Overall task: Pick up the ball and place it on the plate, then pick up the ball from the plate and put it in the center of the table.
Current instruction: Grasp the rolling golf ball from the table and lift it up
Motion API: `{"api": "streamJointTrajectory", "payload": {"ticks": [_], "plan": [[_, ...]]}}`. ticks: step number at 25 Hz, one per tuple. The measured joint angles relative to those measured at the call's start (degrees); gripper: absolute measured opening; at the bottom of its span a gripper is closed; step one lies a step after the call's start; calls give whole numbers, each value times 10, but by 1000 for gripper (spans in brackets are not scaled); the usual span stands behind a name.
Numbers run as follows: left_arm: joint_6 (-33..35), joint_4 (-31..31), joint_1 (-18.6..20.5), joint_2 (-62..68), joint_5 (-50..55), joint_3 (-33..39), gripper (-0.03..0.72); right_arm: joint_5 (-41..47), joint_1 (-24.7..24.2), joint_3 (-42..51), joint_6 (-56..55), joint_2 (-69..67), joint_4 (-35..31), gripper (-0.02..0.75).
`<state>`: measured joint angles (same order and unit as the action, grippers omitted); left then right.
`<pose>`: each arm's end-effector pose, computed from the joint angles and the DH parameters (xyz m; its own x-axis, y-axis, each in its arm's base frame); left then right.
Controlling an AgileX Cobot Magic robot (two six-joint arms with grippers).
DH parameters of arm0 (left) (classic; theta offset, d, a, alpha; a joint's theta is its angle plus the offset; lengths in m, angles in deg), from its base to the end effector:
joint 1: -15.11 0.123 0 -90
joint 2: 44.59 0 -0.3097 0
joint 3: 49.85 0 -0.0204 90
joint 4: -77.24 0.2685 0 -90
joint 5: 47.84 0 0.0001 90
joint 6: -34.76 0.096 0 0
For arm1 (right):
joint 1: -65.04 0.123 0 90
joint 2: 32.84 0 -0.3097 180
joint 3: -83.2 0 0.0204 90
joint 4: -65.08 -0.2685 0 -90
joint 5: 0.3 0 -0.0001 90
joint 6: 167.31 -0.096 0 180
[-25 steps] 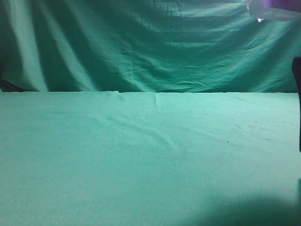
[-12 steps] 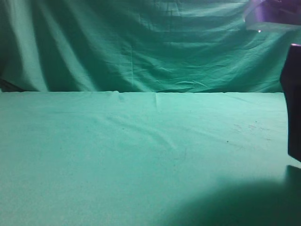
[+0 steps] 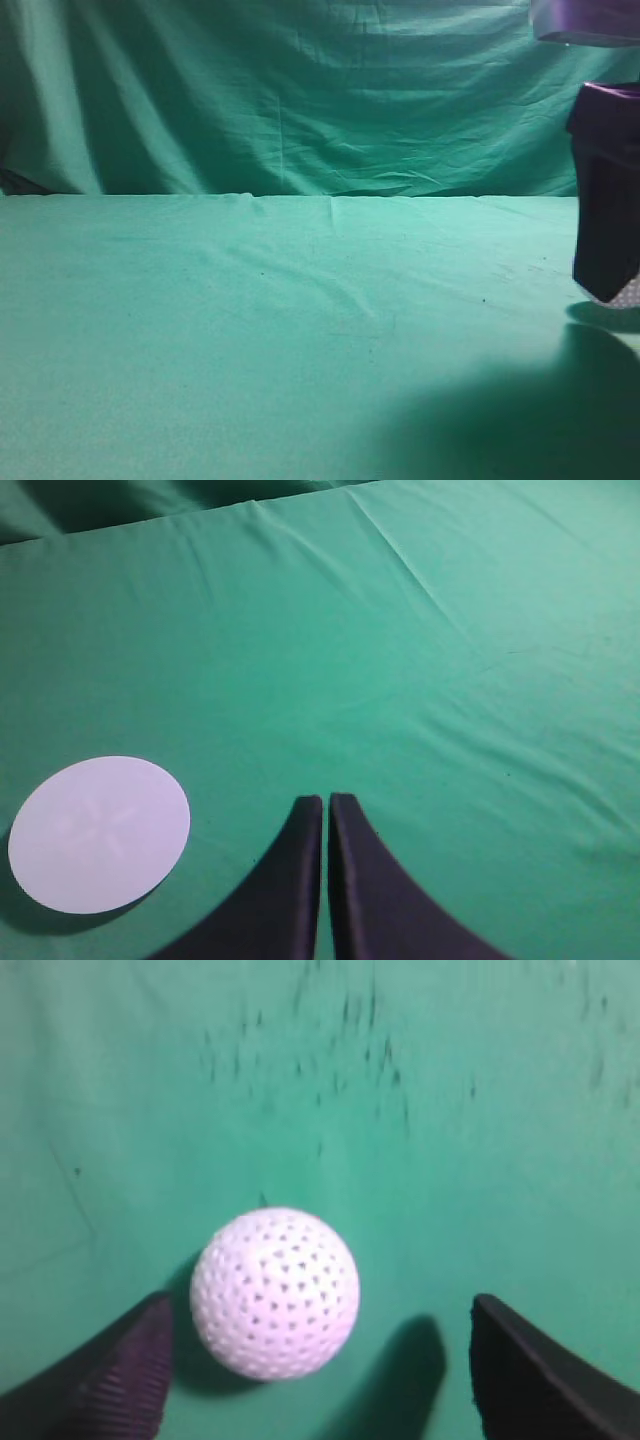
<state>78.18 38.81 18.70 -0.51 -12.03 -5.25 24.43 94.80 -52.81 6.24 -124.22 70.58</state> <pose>0.1262 -0.0271 0.3228 -0.4144 0.1467 -0.8982 0.3443 0.9388 -0.0055 0.2131 0.1174 0.1657 -0.8278 -0.4441 -0.3429 -0.4632 0.8858 -0.0290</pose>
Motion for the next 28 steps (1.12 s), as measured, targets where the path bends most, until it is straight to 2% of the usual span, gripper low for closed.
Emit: {"api": "streamJointTrajectory", "payload": {"ticks": [8,15,21,22,28], "plan": [[0,0,0,0,0,0,0,-22,-1,-36,0,-36,0,578],[0,0,0,0,0,0,0,1,-1,-59,0,-70,0,578],[1,0,0,0,0,1,0,2,-1,-63,1,-72,0,345],[1,0,0,0,0,1,0,2,-1,-63,1,-72,0,327],[1,0,0,0,0,1,0,27,-1,-99,3,-73,0,342]]}}
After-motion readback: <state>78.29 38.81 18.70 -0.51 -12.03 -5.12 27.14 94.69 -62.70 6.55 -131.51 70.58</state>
